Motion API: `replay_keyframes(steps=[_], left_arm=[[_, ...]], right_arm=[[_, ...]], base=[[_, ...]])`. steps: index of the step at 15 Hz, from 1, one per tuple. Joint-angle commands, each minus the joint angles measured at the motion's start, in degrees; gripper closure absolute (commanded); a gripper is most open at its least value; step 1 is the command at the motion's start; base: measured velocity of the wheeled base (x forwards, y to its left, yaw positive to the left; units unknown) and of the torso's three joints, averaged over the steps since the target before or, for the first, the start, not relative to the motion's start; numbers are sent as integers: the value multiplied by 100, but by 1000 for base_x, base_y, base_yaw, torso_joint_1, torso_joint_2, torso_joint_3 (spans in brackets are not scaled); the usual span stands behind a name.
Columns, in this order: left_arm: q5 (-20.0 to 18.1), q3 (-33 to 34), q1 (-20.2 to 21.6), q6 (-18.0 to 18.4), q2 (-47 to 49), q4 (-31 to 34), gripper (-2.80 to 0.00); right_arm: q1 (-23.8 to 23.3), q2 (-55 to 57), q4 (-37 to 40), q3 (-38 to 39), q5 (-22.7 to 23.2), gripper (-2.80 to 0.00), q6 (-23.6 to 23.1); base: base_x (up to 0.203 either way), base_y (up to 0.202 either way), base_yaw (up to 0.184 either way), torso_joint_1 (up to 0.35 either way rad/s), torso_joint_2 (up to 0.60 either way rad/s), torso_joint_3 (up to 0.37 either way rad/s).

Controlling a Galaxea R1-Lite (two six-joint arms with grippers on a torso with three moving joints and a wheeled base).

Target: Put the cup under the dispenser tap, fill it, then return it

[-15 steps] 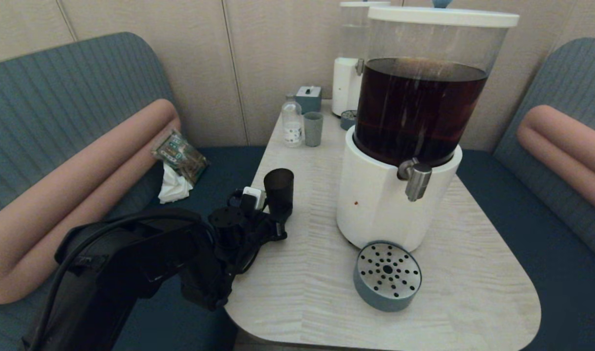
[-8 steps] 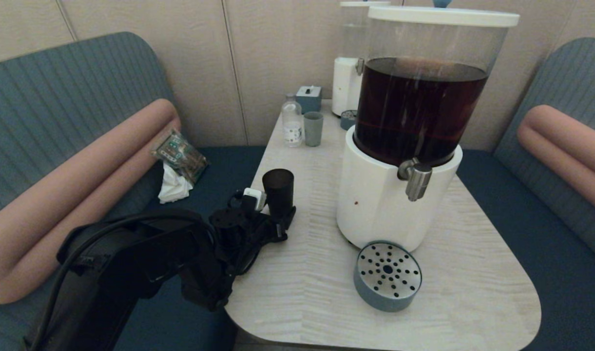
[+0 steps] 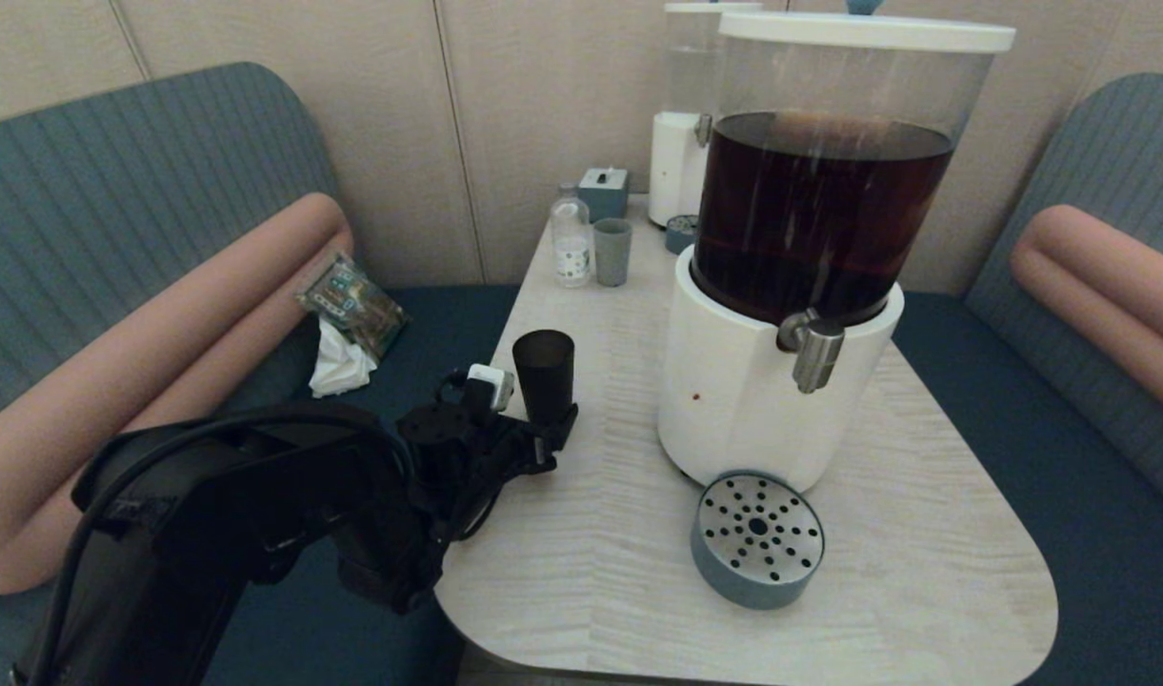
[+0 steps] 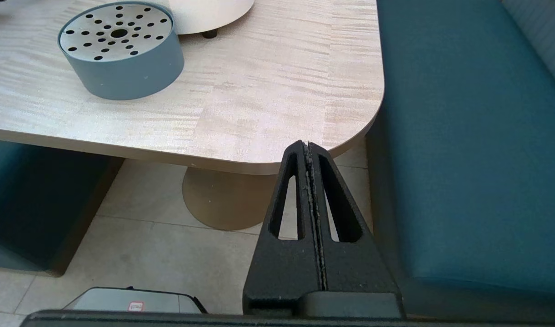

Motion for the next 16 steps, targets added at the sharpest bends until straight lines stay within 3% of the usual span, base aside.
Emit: replay_keyframes(steps=[1, 8, 15, 16], left_arm=[[19, 333, 2, 4, -280, -49, -280], [98, 1581, -21, -16, -1237, -49, -280], [411, 3093, -27, -36, -3040, -49, -280], [442, 3282, -25, -40, -3358, -49, 0]], right_arm=[[-4, 8, 5, 0, 3, 0, -2], [-4, 8, 5, 0, 3, 0, -2], [-4, 8, 5, 0, 3, 0, 4], [3, 8, 5, 0, 3, 0, 1]], base=[[0, 0, 0, 0, 0, 0], [0, 0, 0, 0, 0, 0], [0, 0, 0, 0, 0, 0], [0, 0, 0, 0, 0, 0]])
